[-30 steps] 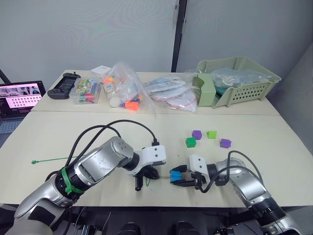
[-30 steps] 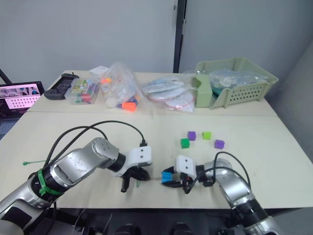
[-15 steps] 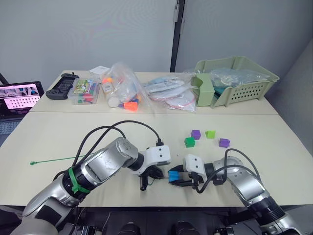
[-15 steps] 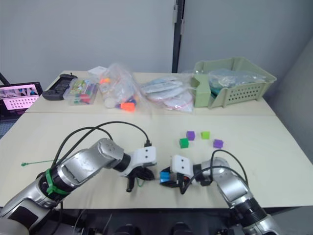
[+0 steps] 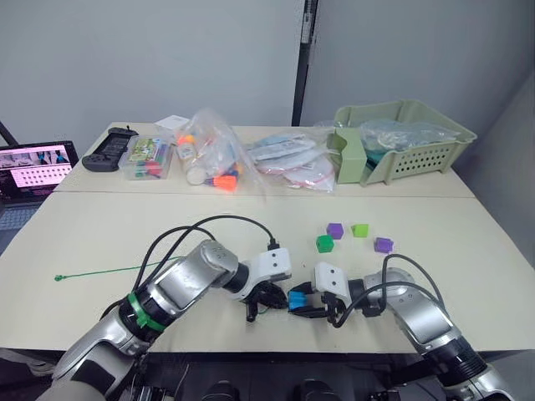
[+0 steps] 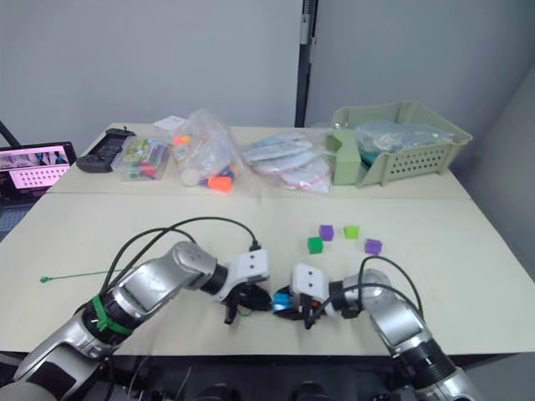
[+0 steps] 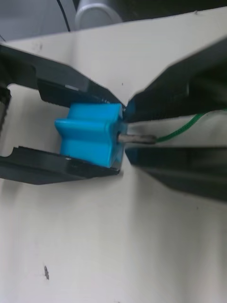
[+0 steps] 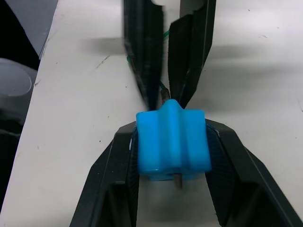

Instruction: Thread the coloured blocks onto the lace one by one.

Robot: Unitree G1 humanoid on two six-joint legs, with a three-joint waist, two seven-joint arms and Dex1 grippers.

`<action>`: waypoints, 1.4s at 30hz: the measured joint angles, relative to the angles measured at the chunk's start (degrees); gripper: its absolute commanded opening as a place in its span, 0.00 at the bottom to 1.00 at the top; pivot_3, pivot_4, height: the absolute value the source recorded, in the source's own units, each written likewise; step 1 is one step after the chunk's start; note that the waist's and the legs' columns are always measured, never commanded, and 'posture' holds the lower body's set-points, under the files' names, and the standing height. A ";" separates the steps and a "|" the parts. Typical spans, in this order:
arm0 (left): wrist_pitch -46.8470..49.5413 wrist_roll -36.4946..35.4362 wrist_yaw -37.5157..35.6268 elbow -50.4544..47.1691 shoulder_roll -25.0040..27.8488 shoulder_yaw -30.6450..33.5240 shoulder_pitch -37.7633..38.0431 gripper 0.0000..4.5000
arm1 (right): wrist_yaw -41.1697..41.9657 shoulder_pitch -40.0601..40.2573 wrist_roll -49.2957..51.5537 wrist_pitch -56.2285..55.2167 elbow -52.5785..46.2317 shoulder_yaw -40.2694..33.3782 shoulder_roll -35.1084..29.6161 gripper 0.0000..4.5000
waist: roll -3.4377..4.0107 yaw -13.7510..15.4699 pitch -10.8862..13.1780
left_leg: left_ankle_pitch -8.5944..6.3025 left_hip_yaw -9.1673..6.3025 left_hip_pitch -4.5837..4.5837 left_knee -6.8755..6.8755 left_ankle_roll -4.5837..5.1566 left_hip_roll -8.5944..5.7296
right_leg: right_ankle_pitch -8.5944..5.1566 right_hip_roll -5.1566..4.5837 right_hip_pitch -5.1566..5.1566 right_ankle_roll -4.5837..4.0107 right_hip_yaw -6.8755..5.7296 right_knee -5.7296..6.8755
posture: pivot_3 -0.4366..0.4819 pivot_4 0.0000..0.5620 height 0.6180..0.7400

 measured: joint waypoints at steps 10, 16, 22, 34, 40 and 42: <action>-5.52 -2.29 -2.56 -2.92 6.96 6.75 10.10 0.57 | -1.59 0.97 0.30 0.98 -1.48 -0.24 -0.30 0.30 | -0.01 -0.50 0.00 | 0.00 -0.01 0.06 -0.25 0.00 -0.01 | -0.02 -0.05 0.00 -0.06 0.00 -0.07 | 0.48 0.27 1.00; -10.40 -1.04 0.62 -0.07 2.71 7.79 12.08 0.57 | -1.90 0.98 0.57 1.98 -1.94 -0.34 -0.39 0.30 | -0.03 0.00 0.01 | 0.00 -0.01 0.10 -0.25 0.00 0.01 | -0.01 -0.04 0.11 -0.05 -0.04 -0.25 | 0.48 0.27 1.00; -16.70 1.78 1.83 3.27 0.09 6.88 12.55 0.51 | -2.49 1.00 0.76 4.19 -3.18 -0.34 -0.45 0.30 | -0.03 0.22 0.01 | 0.00 -0.01 0.11 -0.26 0.00 0.00 | 0.01 -0.05 0.12 -0.07 -0.03 -0.27 | 0.48 0.27 1.00; -19.60 4.05 0.80 5.38 -0.89 6.93 11.82 0.01 | -3.34 1.04 0.98 5.20 -3.96 -0.34 -0.65 0.30 | -0.03 0.62 0.01 | 0.00 0.00 0.08 -0.29 0.00 -0.01 | 0.00 -0.05 0.11 -0.06 -0.04 -0.32 | 0.48 0.27 1.00; -20.53 5.53 -0.21 7.22 -3.77 6.01 10.47 0.01 | -3.68 1.06 1.01 5.26 -4.01 -0.38 -0.84 0.30 | -0.03 0.75 0.01 | 0.00 0.01 0.06 -0.29 0.00 -0.03 | 0.00 -0.06 0.11 -0.05 -0.03 -0.34 | 0.48 0.27 1.00; -20.45 5.71 -0.81 7.81 -4.38 5.32 9.32 0.01 | -3.76 1.06 1.06 5.28 -4.11 -0.35 -1.00 0.30 | -0.03 0.82 0.01 | 0.00 0.01 0.06 -0.29 0.00 -0.03 | 0.00 -0.06 0.12 -0.05 -0.03 -0.35 | 0.48 0.27 1.00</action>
